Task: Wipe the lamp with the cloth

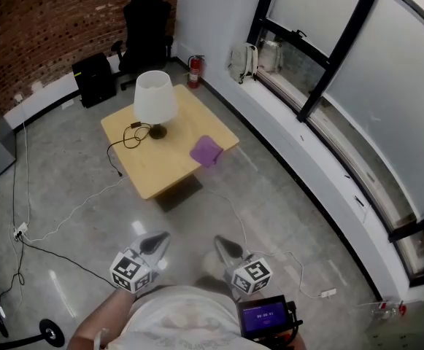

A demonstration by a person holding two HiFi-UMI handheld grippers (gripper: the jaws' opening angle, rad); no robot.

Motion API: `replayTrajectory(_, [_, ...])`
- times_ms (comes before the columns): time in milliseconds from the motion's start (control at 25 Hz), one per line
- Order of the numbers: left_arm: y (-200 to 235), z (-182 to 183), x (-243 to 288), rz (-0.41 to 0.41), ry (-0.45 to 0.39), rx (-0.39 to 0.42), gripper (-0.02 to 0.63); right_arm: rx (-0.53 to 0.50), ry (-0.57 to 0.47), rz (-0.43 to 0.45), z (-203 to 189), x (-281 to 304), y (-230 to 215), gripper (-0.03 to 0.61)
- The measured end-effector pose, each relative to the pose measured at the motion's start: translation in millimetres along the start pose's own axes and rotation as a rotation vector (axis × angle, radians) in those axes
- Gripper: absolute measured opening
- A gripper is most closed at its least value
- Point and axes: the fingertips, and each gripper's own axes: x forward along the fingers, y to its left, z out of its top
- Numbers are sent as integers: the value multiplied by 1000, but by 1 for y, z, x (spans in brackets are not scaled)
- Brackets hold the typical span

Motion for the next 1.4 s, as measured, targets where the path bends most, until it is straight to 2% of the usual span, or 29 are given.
replayTrajectory(280, [15, 13, 40, 4, 10, 13, 9, -2, -24, 24, 27, 24, -38, 14])
replayTrajectory(560, [35, 23, 84, 41, 31, 10, 9, 14, -12, 65, 40, 50, -79, 14])
replayTrajectory(840, [54, 30, 123, 96, 54, 4, 9, 24, -9, 116, 58, 73, -121, 14])
replayTrajectory(1040, [79, 56, 164, 150, 17, 38, 9, -19, -1, 178, 75, 105, -162, 14])
replayTrajectory(1400, [63, 44, 215, 156, 54, -4, 9, 19, 74, 179, 67, 94, -212, 14])
